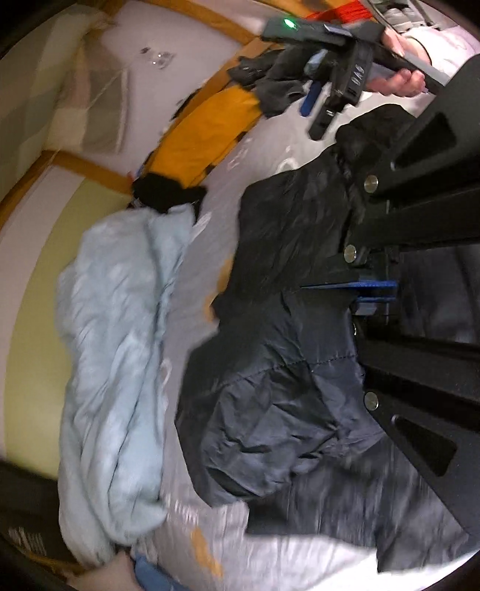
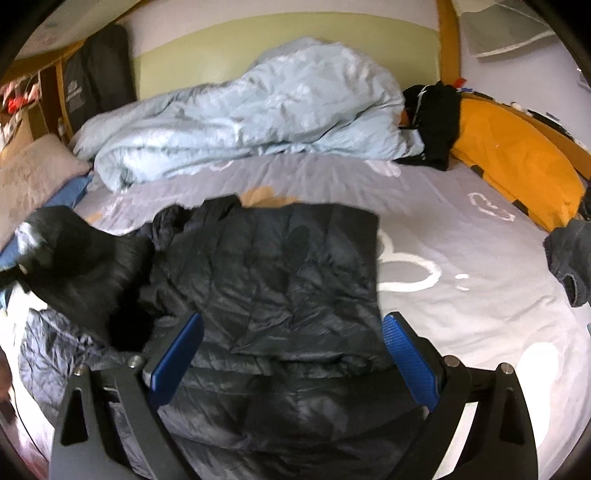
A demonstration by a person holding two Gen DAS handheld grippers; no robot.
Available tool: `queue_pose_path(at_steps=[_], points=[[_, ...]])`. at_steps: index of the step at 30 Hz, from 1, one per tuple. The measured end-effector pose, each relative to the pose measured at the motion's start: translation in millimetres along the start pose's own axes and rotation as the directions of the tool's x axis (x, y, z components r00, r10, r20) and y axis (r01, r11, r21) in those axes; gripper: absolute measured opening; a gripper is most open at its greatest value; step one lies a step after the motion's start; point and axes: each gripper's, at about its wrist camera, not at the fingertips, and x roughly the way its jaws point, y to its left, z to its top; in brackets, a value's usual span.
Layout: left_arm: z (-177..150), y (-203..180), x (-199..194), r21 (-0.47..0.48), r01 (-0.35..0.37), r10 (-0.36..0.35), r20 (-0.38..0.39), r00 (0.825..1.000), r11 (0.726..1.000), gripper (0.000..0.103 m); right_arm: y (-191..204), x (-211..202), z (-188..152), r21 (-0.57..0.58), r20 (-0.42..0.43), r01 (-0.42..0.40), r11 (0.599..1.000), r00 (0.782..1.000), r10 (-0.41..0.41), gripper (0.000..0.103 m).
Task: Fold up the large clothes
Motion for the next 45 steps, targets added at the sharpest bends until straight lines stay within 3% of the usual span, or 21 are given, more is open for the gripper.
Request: queue_pose_path(at_steps=[5,11,12,13,15,18,22,27,30,34,40,45], points=[[-11,-41,29,0.022,0.054,-0.053,-0.061,0.997,0.998,0.002,-23,-9,7,0.063,0.025,-0.005,0.998,1.000,0.004,0.097],[-21,-83,70,0.111,0.032,-0.016,-0.144,0.990,0.993,0.005,-57,-14,15,0.184,0.039,0.014,0.983,0.999,-0.021,0.097],[-24,-86,75,0.117,0.027,-0.009,-0.152,0.988,0.993,0.014,-61,-15,15,0.191,0.044,0.022,0.981,0.999,-0.031,0.097],[-27,-89,77,0.123,0.026,-0.006,-0.160,0.987,0.992,0.034,-65,-16,16,0.194,0.051,0.030,0.980,0.998,-0.040,0.097],[-34,-92,72,0.130,0.023,-0.004,-0.147,0.989,0.991,0.060,-70,-17,17,0.196,0.082,0.047,0.979,0.995,-0.064,0.097],[-43,-93,52,0.176,0.005,0.014,-0.108,0.994,0.984,0.064,-73,-14,19,0.198,0.076,0.037,0.980,0.996,-0.053,0.097],[-47,-72,20,0.161,-0.016,0.031,-0.088,0.996,0.987,0.070,-68,-10,16,0.194,0.062,-0.012,0.981,0.998,0.000,0.097],[-50,-29,-17,0.119,-0.097,0.102,-0.031,0.994,0.988,0.072,-48,-5,8,0.130,0.052,-0.064,0.989,0.997,0.058,0.097],[-55,-2,-35,0.133,-0.186,0.186,0.010,0.982,0.974,0.074,-35,6,3,0.122,0.015,-0.114,0.986,0.994,0.113,0.097],[-60,43,-48,0.092,-0.250,0.248,0.027,0.968,0.964,0.077,-18,17,-4,0.103,-0.020,-0.183,0.978,0.982,0.186,0.097],[-68,96,-49,-0.009,-0.314,0.314,0.009,0.949,0.949,0.078,-14,19,-6,0.088,-0.022,-0.145,0.986,0.989,0.147,0.097],[-66,117,-62,-0.076,-0.335,0.337,0.013,0.941,0.939,0.078,-25,45,-9,0.090,-0.122,-0.034,0.995,0.991,0.045,0.097]])
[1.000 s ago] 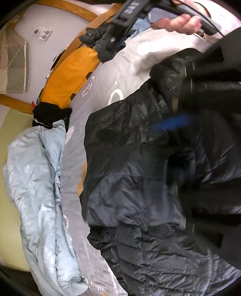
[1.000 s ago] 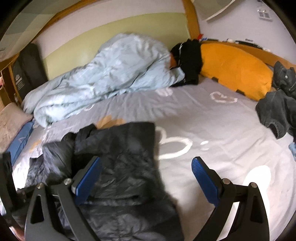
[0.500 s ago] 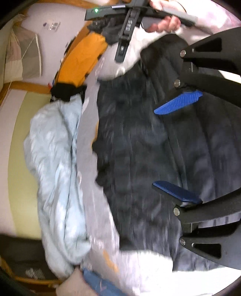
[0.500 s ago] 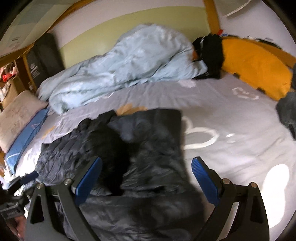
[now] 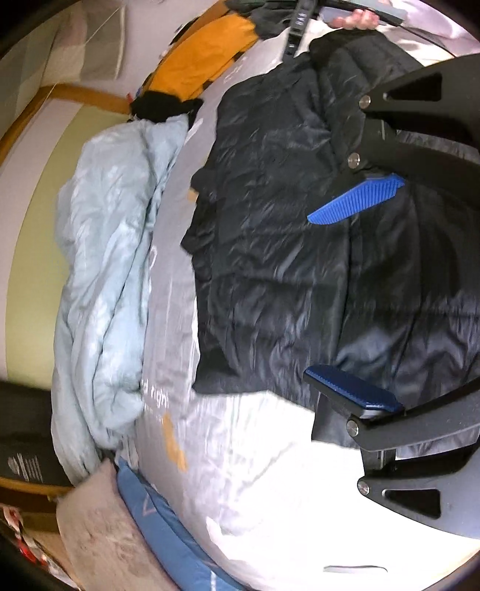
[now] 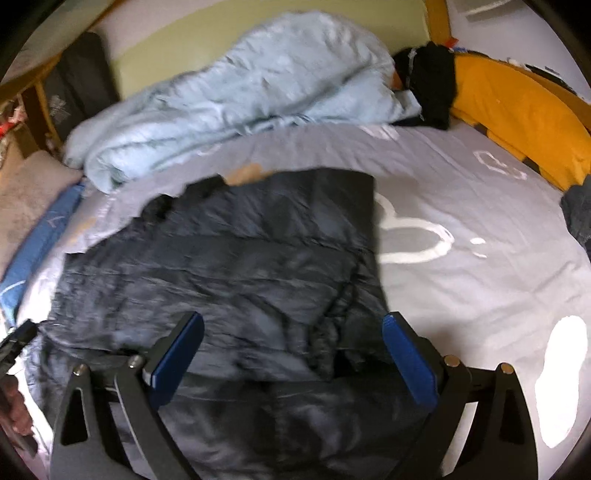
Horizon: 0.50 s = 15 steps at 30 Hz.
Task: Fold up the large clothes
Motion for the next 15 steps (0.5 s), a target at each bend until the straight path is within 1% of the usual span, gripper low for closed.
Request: queue_pose_path(at_steps=[2,4,5,6,7,8,9,10,11,12,13,15], points=[[1,6,-3,-0.021,-0.016,0.016,0.004,1.000,1.000,0.078,-6,9,0,0.009,-0.043,0.004,1.000,0.999,-0.004,0.093],[2,10,-3,-0.037,-0.025,0.025,0.005,1.000,0.999,0.078,-10,18,-1,0.001,-0.088,0.011,1.000,0.996,-0.011,0.073],[2,11,-4,-0.040,-0.027,0.027,0.004,1.000,0.999,0.078,-11,22,-2,-0.010,-0.100,0.030,0.999,0.995,-0.031,0.052],[2,12,-4,-0.041,-0.031,0.031,0.002,1.000,0.999,0.078,-11,23,-2,-0.024,-0.107,0.036,0.999,0.994,-0.038,0.027],[2,12,-4,-0.038,-0.039,0.039,0.001,0.999,0.999,0.078,-11,25,-3,-0.044,-0.111,0.026,0.999,0.993,-0.031,0.013],[2,11,-3,-0.031,-0.054,0.054,-0.001,0.999,0.998,0.078,-9,23,-2,-0.059,-0.094,0.036,0.998,0.995,-0.042,0.006],[1,10,-2,-0.019,-0.075,0.075,-0.005,0.997,0.997,0.078,-9,20,0,-0.071,-0.059,0.063,0.995,0.996,-0.068,0.003],[0,10,-1,-0.010,-0.091,0.091,-0.007,0.996,0.996,0.079,-7,14,4,-0.087,0.001,0.096,0.992,0.995,-0.097,0.003],[-1,10,2,-0.008,-0.109,0.109,-0.011,0.994,0.994,0.080,-5,8,9,-0.099,0.058,0.136,0.986,0.990,-0.131,0.002],[-2,11,4,-0.013,-0.117,0.117,-0.017,0.993,0.993,0.080,-1,-1,17,-0.104,0.140,0.191,0.976,0.974,-0.176,0.002],[-4,12,7,-0.019,-0.122,0.122,-0.028,0.992,0.992,0.080,1,-12,26,-0.098,0.211,0.212,0.972,0.959,-0.188,0.002],[-6,14,12,-0.024,-0.125,0.124,-0.048,0.991,0.992,0.080,-2,-32,40,-0.046,0.294,0.188,0.981,0.941,-0.167,0.000]])
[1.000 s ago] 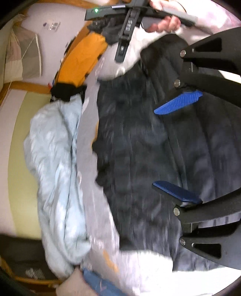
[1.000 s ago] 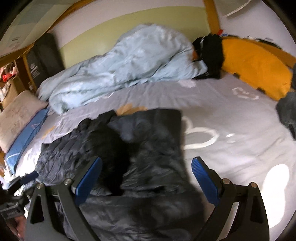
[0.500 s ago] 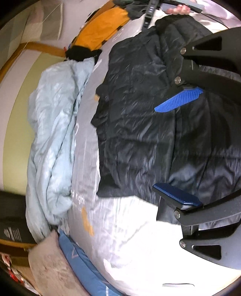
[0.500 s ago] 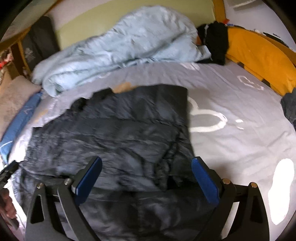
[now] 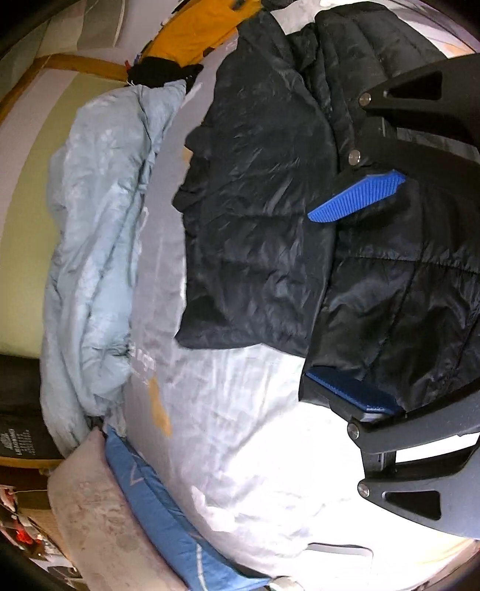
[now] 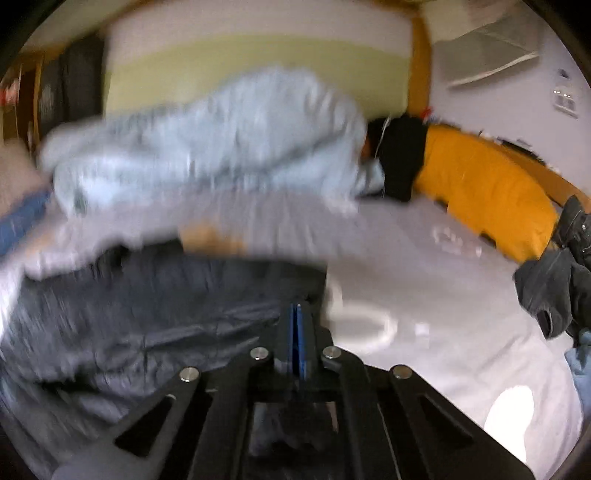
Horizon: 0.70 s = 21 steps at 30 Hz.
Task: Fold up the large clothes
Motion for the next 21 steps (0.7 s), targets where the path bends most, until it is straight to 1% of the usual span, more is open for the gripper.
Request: queue_pose_path(at_steps=[2,3,4,6,8,10,11,12,13,14,15,16,17,18,19,20,21], points=[[-1,0,6,0.007,-0.020,0.020,-0.014,1.000,1.000,0.080,-9,-8,11,0.044,0.063,-0.012,0.999,0.998,0.009,0.000],[-1,-1,9,0.014,-0.042,0.043,-0.021,0.999,0.999,0.080,-11,-7,12,0.042,0.060,-0.007,0.999,0.998,0.004,0.000],[-1,-2,11,0.017,-0.061,0.061,-0.027,0.998,0.998,0.080,-13,0,10,0.035,0.031,0.003,0.999,1.000,-0.004,0.001],[1,0,13,0.009,-0.054,0.054,-0.028,0.998,0.999,0.080,-17,26,-2,0.024,-0.081,0.014,1.000,0.997,-0.012,0.001],[7,3,9,-0.001,-0.046,0.046,-0.005,0.999,0.999,0.080,-19,43,-15,0.025,-0.185,-0.015,1.000,0.983,0.020,0.001],[14,6,3,0.000,-0.056,0.056,0.032,0.998,0.998,0.080,-18,45,-21,0.051,-0.227,-0.065,0.997,0.971,0.075,0.001],[18,9,1,-0.003,-0.067,0.067,0.052,0.996,0.998,0.080,-17,43,-21,0.066,-0.241,-0.100,0.993,0.964,0.113,0.005],[21,12,1,-0.010,-0.071,0.071,0.057,0.996,0.997,0.080,-15,41,-23,0.073,-0.252,-0.131,0.989,0.957,0.145,0.019],[24,17,2,-0.023,-0.060,0.061,0.048,0.997,0.998,0.080,-13,38,-24,0.076,-0.259,-0.159,0.984,0.950,0.173,0.033],[25,24,6,-0.048,-0.031,0.032,0.020,0.999,0.998,0.080,-12,35,-24,0.078,-0.259,-0.173,0.982,0.947,0.188,0.066],[25,29,11,-0.074,-0.012,0.012,-0.007,1.000,0.997,0.080,-10,30,-26,0.076,-0.248,-0.178,0.981,0.950,0.192,0.073],[24,34,16,-0.096,-0.006,0.003,-0.035,0.999,0.995,0.080,-9,26,-28,0.065,-0.238,-0.179,0.982,0.953,0.189,0.073],[23,37,25,-0.102,-0.022,0.014,-0.076,0.997,0.995,0.080,-4,25,-30,0.029,-0.251,-0.180,0.983,0.951,0.181,0.073],[23,37,33,-0.086,-0.063,0.052,-0.119,0.991,0.994,0.080,0,29,-33,0.001,-0.268,-0.182,0.983,0.947,0.175,0.073],[20,36,45,-0.051,-0.136,0.125,-0.180,0.976,0.989,0.080,4,36,-36,-0.031,-0.299,-0.183,0.983,0.940,0.166,0.073],[16,35,57,-0.023,-0.189,0.179,-0.233,0.956,0.982,0.080,8,45,-40,-0.052,-0.334,-0.177,0.983,0.931,0.149,0.073],[12,38,65,-0.033,-0.186,0.171,-0.258,0.951,0.982,0.080,11,54,-43,-0.062,-0.363,-0.166,0.984,0.922,0.133,0.073]])
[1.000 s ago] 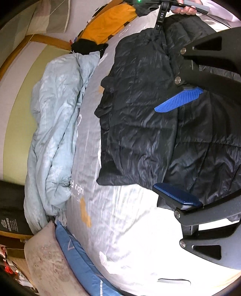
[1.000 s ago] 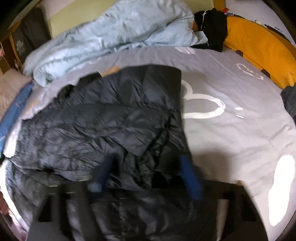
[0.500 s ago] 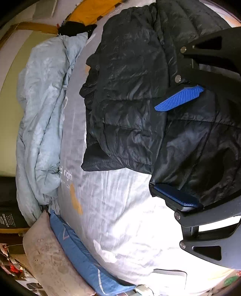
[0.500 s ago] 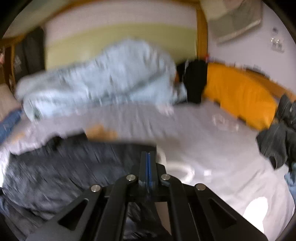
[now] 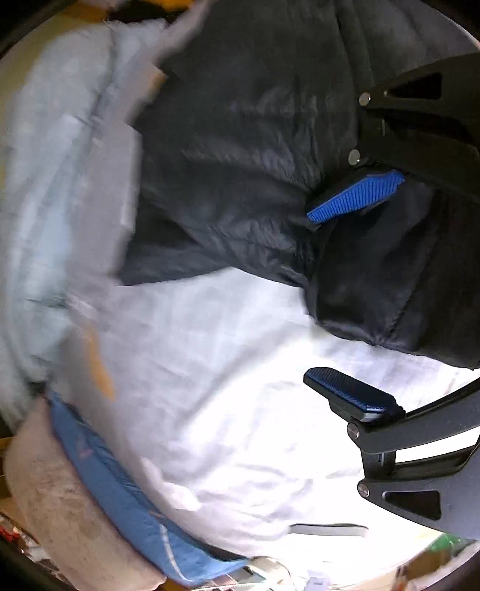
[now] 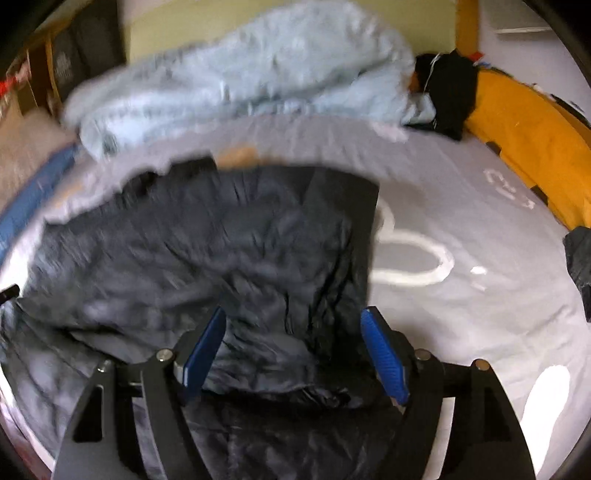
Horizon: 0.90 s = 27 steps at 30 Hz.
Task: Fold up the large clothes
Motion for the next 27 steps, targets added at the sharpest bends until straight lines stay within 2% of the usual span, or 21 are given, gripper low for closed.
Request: queue_pose_path(at_steps=[2,9,12,15,17,20,23,24,27], points=[[-1,6,10,-0.049,0.021,-0.023,-0.028,0.999,0.999,0.081,2,15,0,0.000,-0.039,0.033,0.999,0.999,-0.033,0.073],[9,11,13,-0.066,-0.012,0.013,0.010,1.000,0.998,0.081,0,24,12,-0.026,0.005,0.167,0.986,0.986,-0.167,0.075],[6,8,1,-0.048,0.003,0.000,0.065,0.998,0.999,0.079,-11,19,12,0.031,0.004,0.153,0.988,0.988,-0.153,0.076],[4,2,-28,-0.011,0.043,-0.041,0.156,0.987,0.999,0.079,-14,1,12,0.057,0.053,0.164,0.985,0.985,-0.167,0.078],[-2,-1,-51,0.011,0.064,-0.065,0.220,0.973,0.998,0.079,-11,-18,10,0.068,0.101,0.148,0.987,0.983,-0.155,0.079],[-15,-6,-82,0.041,0.104,-0.111,0.284,0.952,0.994,0.080,-1,-52,0,0.072,0.176,0.098,0.993,0.978,-0.109,0.088],[-28,-12,-113,0.073,0.122,-0.140,0.352,0.925,0.990,0.080,13,-86,-9,0.041,0.257,0.076,0.996,0.963,-0.084,0.091],[-33,-14,-123,0.083,0.134,-0.156,0.374,0.914,0.987,0.083,18,-97,-12,0.032,0.284,0.070,0.997,0.956,-0.076,0.094],[-53,-13,-151,0.104,0.211,-0.235,0.436,0.869,0.972,0.102,25,-123,-27,0.061,0.356,0.028,0.998,0.933,-0.048,0.103]])
